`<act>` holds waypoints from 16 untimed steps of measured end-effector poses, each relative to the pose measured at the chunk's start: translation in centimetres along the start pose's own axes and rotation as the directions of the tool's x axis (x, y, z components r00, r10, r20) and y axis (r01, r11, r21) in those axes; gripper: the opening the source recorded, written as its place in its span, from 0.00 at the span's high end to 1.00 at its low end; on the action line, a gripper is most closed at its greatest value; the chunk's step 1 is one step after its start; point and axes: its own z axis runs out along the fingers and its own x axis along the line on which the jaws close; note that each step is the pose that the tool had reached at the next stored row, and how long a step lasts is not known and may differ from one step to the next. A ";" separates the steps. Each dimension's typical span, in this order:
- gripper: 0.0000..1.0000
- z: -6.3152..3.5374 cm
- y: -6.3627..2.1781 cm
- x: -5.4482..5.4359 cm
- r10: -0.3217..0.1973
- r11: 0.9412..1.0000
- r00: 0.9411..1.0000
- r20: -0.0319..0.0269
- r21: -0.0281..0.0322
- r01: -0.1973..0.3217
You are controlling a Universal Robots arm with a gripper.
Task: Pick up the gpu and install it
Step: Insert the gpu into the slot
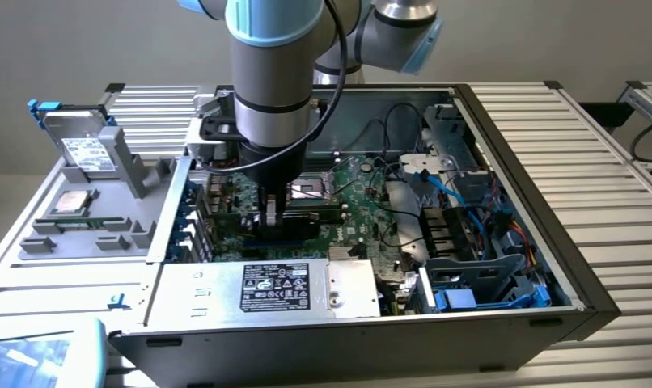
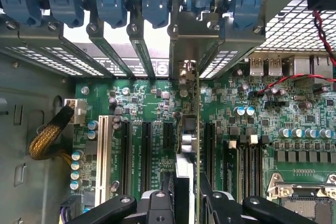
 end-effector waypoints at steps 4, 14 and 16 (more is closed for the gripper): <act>0.72 0.03 0.13 0.0 0.000 1.000 1.000 0.000 0.000 0.000; 0.72 0.04 0.14 -0.1 0.000 1.000 1.000 0.000 0.000 0.000; 0.72 0.06 0.11 -0.2 0.000 1.000 1.000 0.000 0.000 0.000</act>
